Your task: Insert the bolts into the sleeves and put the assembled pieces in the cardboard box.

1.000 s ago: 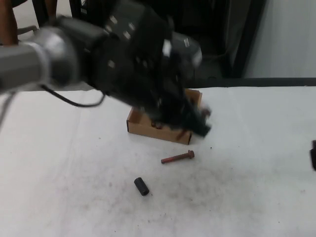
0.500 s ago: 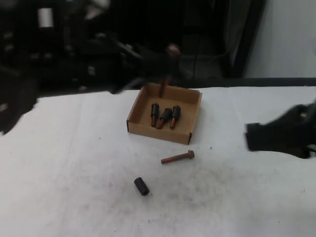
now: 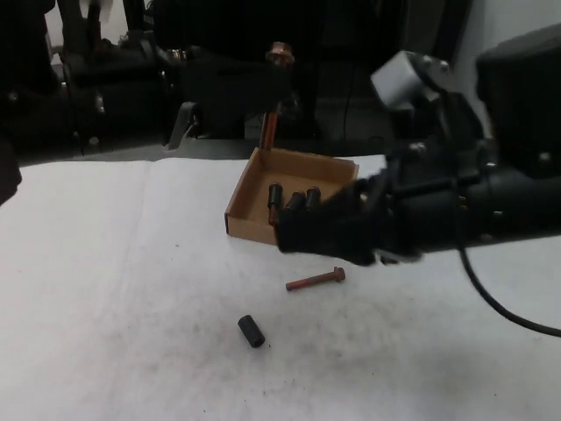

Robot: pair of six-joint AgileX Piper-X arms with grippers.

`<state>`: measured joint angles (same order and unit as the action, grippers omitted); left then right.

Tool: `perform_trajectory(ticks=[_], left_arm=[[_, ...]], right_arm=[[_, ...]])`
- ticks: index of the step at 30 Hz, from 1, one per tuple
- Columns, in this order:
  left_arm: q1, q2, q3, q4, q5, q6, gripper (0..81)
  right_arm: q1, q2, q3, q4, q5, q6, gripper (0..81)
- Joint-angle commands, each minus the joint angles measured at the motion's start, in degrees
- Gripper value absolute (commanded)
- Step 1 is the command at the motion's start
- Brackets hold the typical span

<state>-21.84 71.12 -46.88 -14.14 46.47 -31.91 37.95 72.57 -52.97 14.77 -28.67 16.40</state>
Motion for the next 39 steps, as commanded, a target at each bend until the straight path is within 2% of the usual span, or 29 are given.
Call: perform_trajectory(ticks=[1, 5, 30, 39], left_arm=[[0.1, -0.8, -0.1, -1.3, 1.2, -0.3, 0.8], [0.1, -0.8, -0.1, -1.3, 1.2, -0.3, 0.8], [0.1, -0.8, -0.1, -1.2, 1.5, 1.1, 0.8], [0.1, -0.8, 0.0, -1.2, 1.6, 1.1, 0.8]], right_arm=[[0.1, 0.4, -0.2, -4.6, -0.9, 1.4, 0.3], [0.1, 1.2, -0.2, -8.2, -1.2, 3.0, 0.3], [0.1, 0.9, -1.9, -8.2, -1.2, 2.8, 0.3], [-0.4, 0.9, -1.9, -11.3, 1.0, 3.0, 0.3]])
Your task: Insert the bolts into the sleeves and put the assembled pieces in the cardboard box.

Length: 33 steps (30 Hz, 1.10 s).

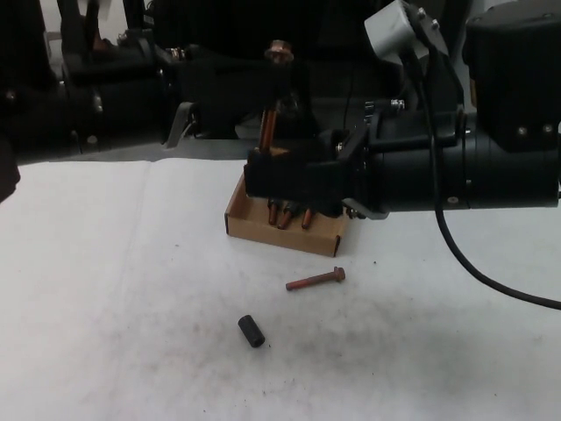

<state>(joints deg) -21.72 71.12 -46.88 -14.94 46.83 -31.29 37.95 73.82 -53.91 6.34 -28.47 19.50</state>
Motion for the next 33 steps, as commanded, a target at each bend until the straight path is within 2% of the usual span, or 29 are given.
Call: perform_trajectory(ticks=[1, 16, 23, 27, 33], left_arm=[[0.0, -0.8, 0.0, -0.4, 1.2, 0.5, 0.8], [0.0, -0.8, 0.0, -0.4, 1.2, 0.5, 0.8], [0.0, -0.8, 0.0, 3.5, 1.2, 5.0, 0.8], [0.0, -0.8, 0.0, 8.4, 1.2, 7.2, 0.8], [0.0, -0.8, 0.0, 8.3, 2.6, 7.8, 0.8]], right_arm=[[-0.4, -0.3, -0.9, -2.8, 1.4, -0.1, 0.3], [-0.9, -0.5, -0.9, -2.8, 5.2, 0.7, 0.3], [-0.9, -0.5, -0.9, -2.8, 6.8, 2.0, 0.3], [-0.9, -0.5, -0.9, -2.8, 6.2, 2.0, 0.3], [-0.9, -0.5, -0.9, -2.8, 5.0, 1.1, 0.3]])
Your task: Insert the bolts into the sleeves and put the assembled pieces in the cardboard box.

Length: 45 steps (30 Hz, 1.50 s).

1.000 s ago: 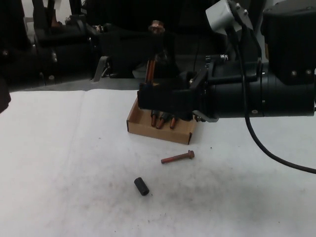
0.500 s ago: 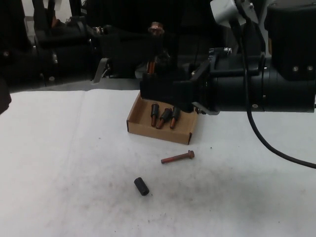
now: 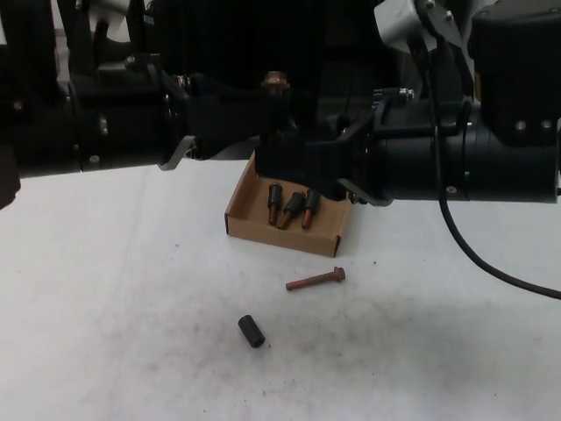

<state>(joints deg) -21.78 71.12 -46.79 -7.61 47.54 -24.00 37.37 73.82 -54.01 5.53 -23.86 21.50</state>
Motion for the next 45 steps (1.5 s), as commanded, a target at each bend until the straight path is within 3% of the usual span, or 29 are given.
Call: perform_trajectory(ticks=[1, 4, 6, 9, 11, 21, 31, 37, 45], left_arm=[[0.0, -0.8, -0.1, 0.9, 1.9, 0.5, 0.8], [0.0, -0.8, -0.1, 0.9, 2.3, 0.5, 5.2], [0.0, -0.8, -0.1, 0.0, 4.0, 0.5, 16.2], [0.0, -0.8, -0.1, -2.1, 4.9, -1.1, 41.7], [0.0, -0.8, -0.1, -2.9, 4.5, -3.2, 51.0], [0.9, -0.8, -0.5, -4.8, 3.0, -4.3, 51.0], [8.2, -6.4, -0.5, -3.4, 3.0, -4.5, 51.0], [13.0, -15.7, -0.5, 13.0, -1.1, 1.5, 51.0], [16.8, -28.6, -0.5, 35.8, -6.3, 4.0, 51.0]], right_arm=[[-0.4, -0.5, -0.8, -2.0, 0.4, -0.9, 0.3], [-0.4, -0.5, -0.8, -1.9, 0.4, -0.9, 0.3], [-0.4, -0.5, -0.8, -1.9, 0.4, -0.9, 0.3], [-0.4, -0.5, -0.8, -1.9, 0.4, -0.9, 0.3], [-0.4, -0.5, -0.8, -1.9, 0.4, -0.9, 0.3], [-0.4, -0.5, -0.8, 1.1, -1.4, -0.9, 0.3], [-1.5, 0.5, -0.8, 4.9, 1.0, -2.7, 0.3], [-6.1, 6.5, -3.4, 4.4, 1.0, -1.7, 0.3], [-10.4, 24.4, -19.3, 6.5, 1.0, -1.3, 0.3]])
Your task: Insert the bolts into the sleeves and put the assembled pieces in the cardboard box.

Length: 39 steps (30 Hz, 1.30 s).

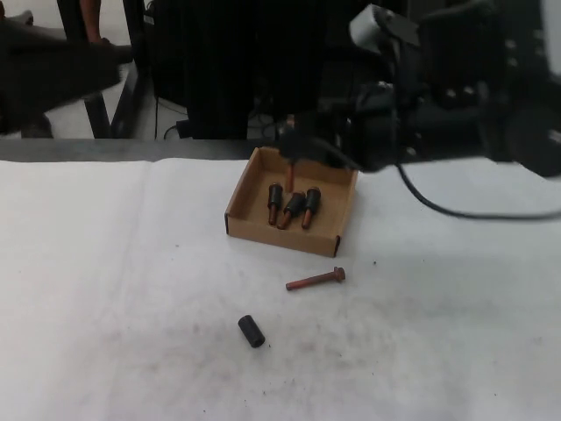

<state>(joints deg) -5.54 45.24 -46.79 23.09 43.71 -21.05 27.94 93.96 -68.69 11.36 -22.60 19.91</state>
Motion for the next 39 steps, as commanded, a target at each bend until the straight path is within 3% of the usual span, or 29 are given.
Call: perform_trajectory(ticks=[1, 7, 16, 19, 22, 24, 33, 39], left_arm=[[0.5, -4.1, -0.5, 7.1, -3.7, 1.0, 51.0], [0.5, -9.0, -0.5, 14.9, -8.3, 1.0, 51.0], [0.4, -10.1, -0.5, 17.3, -8.5, 1.0, 51.0], [0.4, -10.1, -0.5, 16.9, -8.5, 1.0, 51.0], [0.4, -10.1, -0.5, 16.9, -8.5, 1.0, 51.0], [0.4, -10.1, -0.5, 16.9, -8.5, 1.0, 51.0], [0.4, -10.1, -0.5, 16.9, -8.5, 1.0, 51.0], [0.4, -9.6, -0.5, 16.9, -9.9, 4.0, 51.0]], right_arm=[[-1.4, 6.4, -7.4, 2.0, -0.2, 0.3, 0.3], [-3.5, 21.2, -23.7, 11.5, 3.1, 0.3, 0.3], [-4.2, 36.2, -42.4, 26.7, 8.4, 0.2, 0.8], [-4.2, 37.0, -43.5, 27.0, 8.4, 0.1, 12.0], [-4.2, 37.0, -44.2, 26.9, 8.7, 0.1, 32.0], [-4.2, 37.0, -44.6, 27.4, 9.6, 0.4, 40.4], [-4.2, 36.7, -47.0, 35.5, 7.7, 0.2, 41.4], [-4.2, 33.1, -48.0, 48.8, 6.8, -6.4, 41.4]])
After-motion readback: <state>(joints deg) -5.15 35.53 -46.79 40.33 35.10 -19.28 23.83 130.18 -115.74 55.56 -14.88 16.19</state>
